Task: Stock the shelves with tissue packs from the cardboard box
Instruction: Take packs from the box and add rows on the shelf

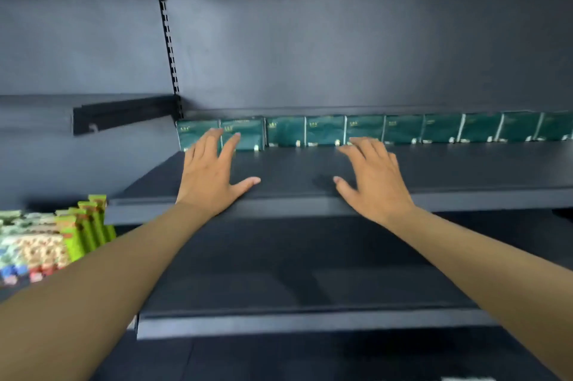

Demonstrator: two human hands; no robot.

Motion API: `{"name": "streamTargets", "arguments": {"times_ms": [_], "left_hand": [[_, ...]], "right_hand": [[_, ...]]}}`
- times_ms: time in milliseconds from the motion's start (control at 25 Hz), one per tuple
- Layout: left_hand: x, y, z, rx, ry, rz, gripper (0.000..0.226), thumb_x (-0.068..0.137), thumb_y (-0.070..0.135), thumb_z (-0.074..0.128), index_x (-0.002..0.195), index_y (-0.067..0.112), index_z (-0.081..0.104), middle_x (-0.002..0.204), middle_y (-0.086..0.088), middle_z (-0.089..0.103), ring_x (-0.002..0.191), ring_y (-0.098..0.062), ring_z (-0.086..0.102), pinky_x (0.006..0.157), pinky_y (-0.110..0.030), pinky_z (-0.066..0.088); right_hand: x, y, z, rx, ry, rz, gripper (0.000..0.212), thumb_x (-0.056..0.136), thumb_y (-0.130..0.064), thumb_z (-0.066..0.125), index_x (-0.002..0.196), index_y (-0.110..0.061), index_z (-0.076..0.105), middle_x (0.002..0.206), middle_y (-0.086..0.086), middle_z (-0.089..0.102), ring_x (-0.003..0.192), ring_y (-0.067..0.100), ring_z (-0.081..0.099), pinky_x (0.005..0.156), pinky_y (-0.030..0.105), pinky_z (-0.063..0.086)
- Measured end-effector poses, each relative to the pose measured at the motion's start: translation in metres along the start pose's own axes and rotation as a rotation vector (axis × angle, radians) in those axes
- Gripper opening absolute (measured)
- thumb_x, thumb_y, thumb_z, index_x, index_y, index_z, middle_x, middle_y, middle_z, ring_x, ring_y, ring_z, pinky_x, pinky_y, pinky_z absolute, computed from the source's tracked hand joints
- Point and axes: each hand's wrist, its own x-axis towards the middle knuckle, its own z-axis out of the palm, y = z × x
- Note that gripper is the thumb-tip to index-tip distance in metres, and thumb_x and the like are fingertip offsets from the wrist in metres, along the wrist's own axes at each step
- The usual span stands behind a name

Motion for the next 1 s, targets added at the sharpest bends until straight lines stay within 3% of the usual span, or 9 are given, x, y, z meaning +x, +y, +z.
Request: {"name": "streamTargets", "arguments": {"times_ms": [120, 200, 320, 400, 520, 600, 680, 800, 1000], "left_hand": [[-0.074, 0.073, -0.018, -0.01, -0.058, 0.039, 0.072, 0.082, 0.059, 0.049, 0.133, 0.008, 0.048, 0.134, -0.022, 0.046, 0.127, -0.037, 0.039, 0.101, -0.048, 0.03], [-0.136, 0.119, -0.013, -0.022, -0.209, 0.035, 0.072, 0.083, 0.06, 0.043, 0.134, 0.009, 0.049, 0.134, -0.021, 0.048, 0.127, -0.036, 0.039, 0.101, -0.047, 0.033], [-0.23, 0.178, -0.004, -0.102, -0.576, -0.028, 0.076, 0.087, 0.063, 0.045, 0.143, 0.013, 0.038, 0.144, -0.02, 0.039, 0.134, -0.035, 0.035, 0.107, -0.046, 0.031], [-0.29, 0.211, 0.002, -0.138, -0.878, -0.09, 0.079, 0.09, 0.066, 0.036, 0.151, 0.019, 0.018, 0.155, -0.015, 0.019, 0.142, -0.031, 0.019, 0.114, -0.042, 0.018], [-0.366, 0.249, 0.015, -0.134, -1.153, -0.145, 0.077, 0.092, 0.065, 0.029, 0.152, 0.026, 0.0, 0.159, -0.008, 0.001, 0.146, -0.025, 0.002, 0.116, -0.039, 0.007], [-0.402, 0.268, 0.026, -0.144, -1.24, -0.17, 0.074, 0.093, 0.065, 0.025, 0.151, 0.027, -0.002, 0.159, -0.009, -0.002, 0.146, -0.025, 0.001, 0.116, -0.039, 0.006], [-0.429, 0.279, 0.035, -0.155, -1.264, -0.148, 0.077, 0.088, 0.07, 0.01, 0.151, 0.028, -0.002, 0.159, -0.008, -0.004, 0.146, -0.024, -0.001, 0.116, -0.039, 0.005], [-0.454, 0.286, 0.042, -0.204, -1.268, -0.055, 0.111, 0.055, 0.083, -0.028, 0.15, 0.031, -0.006, 0.159, -0.007, -0.008, 0.146, -0.024, -0.003, 0.116, -0.04, 0.003], [-0.47, 0.287, 0.049, -0.215, -1.272, -0.126, 0.1, 0.061, 0.083, -0.011, 0.149, 0.035, -0.011, 0.159, -0.007, -0.007, 0.146, -0.026, -0.002, 0.116, -0.041, 0.004]], "right_hand": [[-0.077, 0.023, -0.023, 0.074, -0.048, -0.027, 0.044, 0.086, -0.029, 0.059, 0.127, -0.015, 0.05, 0.138, 0.002, 0.044, 0.132, 0.023, 0.03, 0.101, 0.042, 0.029], [-0.131, 0.034, -0.021, 0.123, -0.085, -0.034, 0.042, 0.085, -0.028, 0.062, 0.124, -0.015, 0.054, 0.134, 0.003, 0.048, 0.129, 0.024, 0.035, 0.098, 0.043, 0.033], [-0.216, 0.049, 0.003, 0.205, -0.237, -0.05, 0.042, 0.083, -0.027, 0.064, 0.122, -0.016, 0.056, 0.131, 0.004, 0.051, 0.126, 0.026, 0.04, 0.096, 0.044, 0.037], [-0.274, 0.058, 0.026, 0.275, -0.4, -0.035, 0.042, 0.085, -0.027, 0.062, 0.125, -0.017, 0.054, 0.132, 0.002, 0.049, 0.128, 0.022, 0.038, 0.099, 0.041, 0.036], [-0.351, 0.064, 0.059, 0.445, -0.675, 0.049, 0.041, 0.091, -0.026, 0.057, 0.131, -0.02, 0.049, 0.135, -0.004, 0.047, 0.13, 0.014, 0.033, 0.109, 0.031, 0.028], [-0.392, 0.064, 0.079, 0.499, -0.847, 0.115, 0.04, 0.094, -0.027, 0.054, 0.133, -0.023, 0.047, 0.138, -0.008, 0.045, 0.132, 0.008, 0.032, 0.108, 0.019, 0.022], [-0.424, 0.062, 0.094, 0.547, -0.969, 0.147, 0.037, 0.094, -0.03, 0.054, 0.131, -0.025, 0.05, 0.135, -0.009, 0.048, 0.128, 0.005, 0.037, 0.108, 0.021, 0.028], [-0.456, 0.061, 0.109, 0.562, -1.064, 0.123, 0.037, 0.092, -0.033, 0.057, 0.127, -0.025, 0.054, 0.128, -0.01, 0.052, 0.122, 0.005, 0.041, 0.104, 0.021, 0.029], [-0.468, 0.062, 0.125, 0.525, -0.977, 0.122, 0.034, 0.093, -0.022, 0.054, 0.127, -0.02, 0.056, 0.122, -0.005, 0.051, 0.117, 0.011, 0.04, 0.099, 0.022, 0.03]]}}
